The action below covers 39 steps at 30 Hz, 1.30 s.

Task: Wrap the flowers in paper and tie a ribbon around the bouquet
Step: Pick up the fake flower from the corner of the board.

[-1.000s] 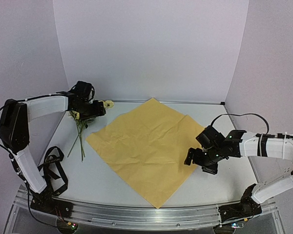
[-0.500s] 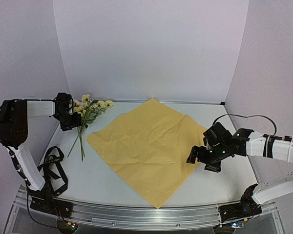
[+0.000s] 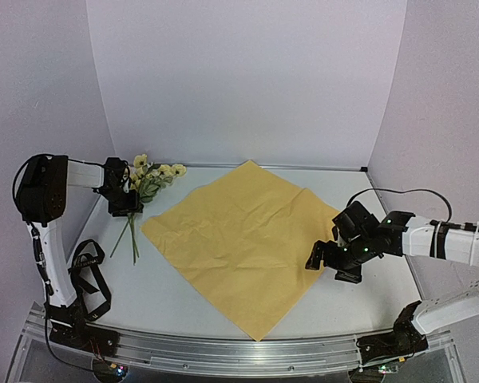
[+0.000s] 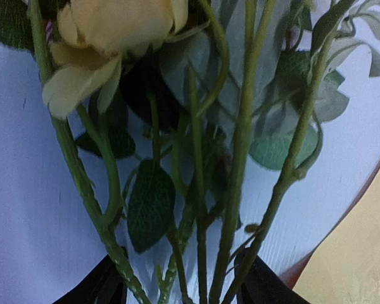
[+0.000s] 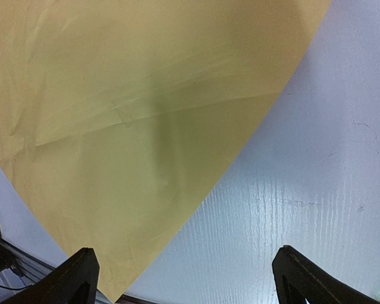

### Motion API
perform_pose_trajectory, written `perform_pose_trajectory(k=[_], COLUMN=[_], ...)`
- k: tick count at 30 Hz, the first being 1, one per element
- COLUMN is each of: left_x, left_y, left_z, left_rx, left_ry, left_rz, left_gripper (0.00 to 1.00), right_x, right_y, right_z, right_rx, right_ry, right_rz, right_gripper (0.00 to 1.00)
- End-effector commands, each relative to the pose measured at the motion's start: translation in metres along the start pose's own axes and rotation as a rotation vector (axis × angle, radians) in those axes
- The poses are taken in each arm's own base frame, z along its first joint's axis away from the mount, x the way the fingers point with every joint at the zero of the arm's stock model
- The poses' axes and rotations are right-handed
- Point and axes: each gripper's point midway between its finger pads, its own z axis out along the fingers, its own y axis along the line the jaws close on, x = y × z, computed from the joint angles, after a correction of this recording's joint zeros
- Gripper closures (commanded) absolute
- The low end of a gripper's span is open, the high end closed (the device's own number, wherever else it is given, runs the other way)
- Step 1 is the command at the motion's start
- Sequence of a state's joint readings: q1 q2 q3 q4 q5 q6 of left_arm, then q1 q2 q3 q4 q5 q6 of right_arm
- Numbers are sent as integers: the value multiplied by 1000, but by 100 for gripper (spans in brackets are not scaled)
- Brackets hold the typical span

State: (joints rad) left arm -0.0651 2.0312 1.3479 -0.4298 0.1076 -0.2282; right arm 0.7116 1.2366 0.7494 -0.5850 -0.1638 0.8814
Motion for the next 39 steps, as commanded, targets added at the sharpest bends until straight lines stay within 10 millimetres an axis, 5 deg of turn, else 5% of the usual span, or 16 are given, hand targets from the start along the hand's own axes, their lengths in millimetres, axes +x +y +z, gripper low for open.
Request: perform_pose_trajectory(k=[1, 8, 14, 22, 29, 34, 39], left_x=[-10, -6, -16, -57, -75, -70, -50], left_y=[8, 15, 18, -1, -87, -176, -270], left_z=[9, 20, 8, -50, -104, -125, -126], left_rx=[-39, -71, -105, -86, 83, 225, 342], left_ry=[4, 35, 8, -113, -179, -194, -175], left_rz=[29, 37, 55, 33, -34, -43, -10], left_gripper=[44, 72, 99, 100, 100, 100, 100], right_x=[-1, 0, -2, -7, -12, -16, -18], right_y=[-2, -4, -6, -10, -23, -34, -46], right_z=[-1, 1, 1, 1, -2, -7, -12], right_rx=[3, 8, 17, 28, 54, 75, 92], right_ry=[-3, 3, -6, -14, -31, -50, -70], right_rz=[-11, -9, -11, 4, 18, 35, 62], right_gripper=[2, 2, 2, 2, 2, 2, 2])
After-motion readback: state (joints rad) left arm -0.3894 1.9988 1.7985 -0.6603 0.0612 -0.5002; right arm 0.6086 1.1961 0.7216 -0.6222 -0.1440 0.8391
